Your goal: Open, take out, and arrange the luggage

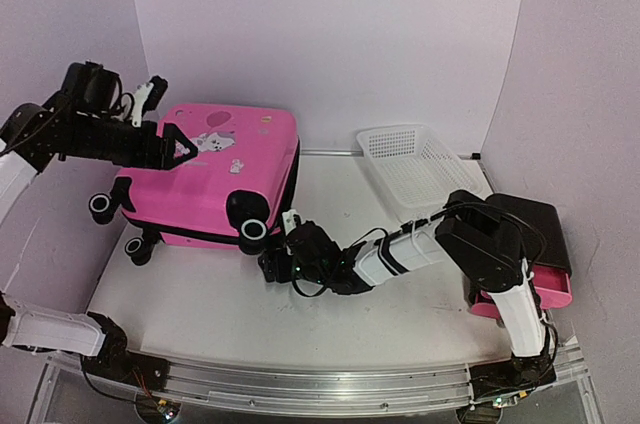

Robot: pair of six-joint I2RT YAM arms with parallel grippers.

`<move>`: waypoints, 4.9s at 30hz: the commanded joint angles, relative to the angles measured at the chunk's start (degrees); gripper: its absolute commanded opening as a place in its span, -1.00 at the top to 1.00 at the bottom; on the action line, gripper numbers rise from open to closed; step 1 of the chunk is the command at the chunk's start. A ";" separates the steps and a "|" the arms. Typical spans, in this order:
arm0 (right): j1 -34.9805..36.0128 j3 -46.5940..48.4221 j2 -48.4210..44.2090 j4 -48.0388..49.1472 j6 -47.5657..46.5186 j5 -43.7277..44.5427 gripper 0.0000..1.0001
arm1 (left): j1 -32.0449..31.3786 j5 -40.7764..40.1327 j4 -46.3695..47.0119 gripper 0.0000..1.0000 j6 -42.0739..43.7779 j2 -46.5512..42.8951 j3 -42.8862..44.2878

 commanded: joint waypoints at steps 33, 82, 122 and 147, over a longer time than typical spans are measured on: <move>-10.78 -15.19 -31.11 -10.94 6.17 -19.90 -0.96 | -18.47 -2.71 19.66 0.38 -16.50 14.74 -14.28; -13.14 57.67 7.88 -10.11 19.88 -28.23 -0.50 | -16.97 10.10 5.74 -0.52 0.26 -14.00 -22.76; -12.49 67.92 10.56 -10.32 34.99 -21.04 -0.45 | -18.99 -14.33 99.73 -0.49 16.07 -17.23 -76.45; -11.80 64.02 7.69 -10.34 34.00 -22.19 -0.49 | -17.41 -54.23 111.80 -0.63 61.99 14.20 -48.42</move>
